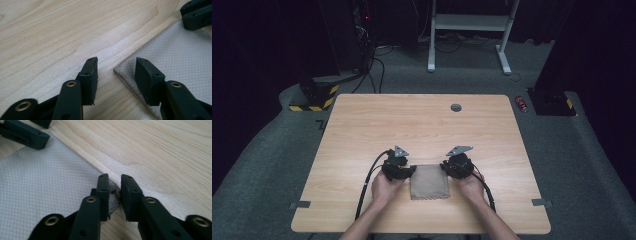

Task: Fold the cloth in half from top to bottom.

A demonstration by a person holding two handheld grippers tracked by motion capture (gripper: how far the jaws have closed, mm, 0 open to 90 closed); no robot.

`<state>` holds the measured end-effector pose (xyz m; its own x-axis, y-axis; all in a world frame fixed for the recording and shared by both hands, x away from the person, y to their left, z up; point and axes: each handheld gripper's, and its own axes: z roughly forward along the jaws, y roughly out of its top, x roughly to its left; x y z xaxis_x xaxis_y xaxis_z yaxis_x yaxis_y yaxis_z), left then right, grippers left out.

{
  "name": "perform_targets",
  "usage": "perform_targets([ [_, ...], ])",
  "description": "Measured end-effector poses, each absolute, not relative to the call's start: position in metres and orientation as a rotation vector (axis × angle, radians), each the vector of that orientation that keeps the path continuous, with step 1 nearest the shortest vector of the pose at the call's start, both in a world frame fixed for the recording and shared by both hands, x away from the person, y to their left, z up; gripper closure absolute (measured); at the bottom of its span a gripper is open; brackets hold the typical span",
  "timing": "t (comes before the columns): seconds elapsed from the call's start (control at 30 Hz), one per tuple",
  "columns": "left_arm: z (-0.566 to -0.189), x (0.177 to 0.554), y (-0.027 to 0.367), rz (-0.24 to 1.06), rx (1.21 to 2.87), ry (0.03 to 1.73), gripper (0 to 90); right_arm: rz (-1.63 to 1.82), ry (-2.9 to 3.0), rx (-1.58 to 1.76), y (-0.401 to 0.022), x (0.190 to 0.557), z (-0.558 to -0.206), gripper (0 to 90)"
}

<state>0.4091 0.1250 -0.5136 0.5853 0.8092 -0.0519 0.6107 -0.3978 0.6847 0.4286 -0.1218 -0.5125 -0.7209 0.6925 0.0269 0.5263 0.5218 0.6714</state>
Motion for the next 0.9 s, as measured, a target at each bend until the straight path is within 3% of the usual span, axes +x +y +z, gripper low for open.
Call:
perform_targets([
  [0.07, -0.513, 0.410, 0.125, 0.364, 2.159, 1.087, 63.6, 0.971, 2.523, 1.008, -0.121, 0.429, -0.512, 86.8],
  [0.1, -0.513, 0.410, 0.125, 0.344, 2.159, 1.079, 73.8, 0.951, 2.527, 1.005, -0.120, 0.431, -0.512, 88.1],
  [0.13, -0.512, 0.411, 0.124, 0.317, 2.164, 1.076, 73.8, 0.951, 2.527, 1.005, -0.120, 0.431, -0.512, 88.1],
  [0.23, -0.509, 0.415, 0.120, 0.307, 2.205, 1.058, 86.3, 0.952, 2.527, 1.013, -0.121, 0.432, -0.511, 88.6],
  [0.9, -0.495, 0.452, 0.119, 0.377, 2.145, 1.089, 87.7, 0.935, 2.458, 1.045, -0.117, 0.455, -0.502, 89.3],
])
